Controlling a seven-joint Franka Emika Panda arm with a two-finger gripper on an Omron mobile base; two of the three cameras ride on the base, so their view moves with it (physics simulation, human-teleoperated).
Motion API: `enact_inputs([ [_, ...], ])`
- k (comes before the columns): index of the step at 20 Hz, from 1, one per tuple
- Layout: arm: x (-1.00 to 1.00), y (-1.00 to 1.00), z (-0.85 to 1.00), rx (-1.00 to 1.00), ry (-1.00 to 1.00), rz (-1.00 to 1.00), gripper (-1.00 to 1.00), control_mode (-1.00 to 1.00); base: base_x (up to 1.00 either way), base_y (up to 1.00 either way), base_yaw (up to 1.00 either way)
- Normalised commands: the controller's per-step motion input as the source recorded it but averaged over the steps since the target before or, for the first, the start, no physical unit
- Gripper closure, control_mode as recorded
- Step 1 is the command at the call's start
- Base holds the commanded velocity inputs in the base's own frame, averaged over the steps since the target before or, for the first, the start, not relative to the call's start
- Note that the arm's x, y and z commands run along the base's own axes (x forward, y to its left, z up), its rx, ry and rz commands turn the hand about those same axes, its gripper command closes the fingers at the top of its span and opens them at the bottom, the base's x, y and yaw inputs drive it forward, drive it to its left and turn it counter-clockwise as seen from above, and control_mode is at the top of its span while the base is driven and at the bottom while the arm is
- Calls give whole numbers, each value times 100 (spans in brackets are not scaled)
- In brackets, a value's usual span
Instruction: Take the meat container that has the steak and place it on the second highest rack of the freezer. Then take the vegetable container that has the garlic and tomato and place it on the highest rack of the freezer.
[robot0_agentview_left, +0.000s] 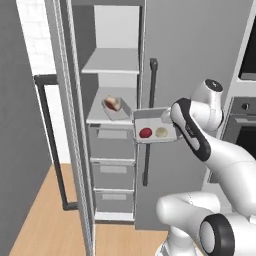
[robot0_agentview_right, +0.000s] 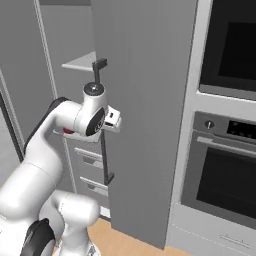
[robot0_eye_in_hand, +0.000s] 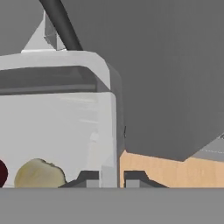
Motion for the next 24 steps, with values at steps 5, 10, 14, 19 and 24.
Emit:
enact_inputs([
  [5, 0, 0, 0, 0, 0, 0, 100, 100, 40, 51, -19],
  [10, 0, 0, 0, 0, 0, 0, 100, 100, 50, 41, -19],
  [14, 0, 0, 0, 0, 0, 0, 100, 100, 53, 25, -18],
  [19, 0, 0, 0, 0, 0, 0, 100, 100, 24, 32, -17],
  [24, 0, 19, 0, 0, 0, -6, 100, -100, 1, 28, -9],
])
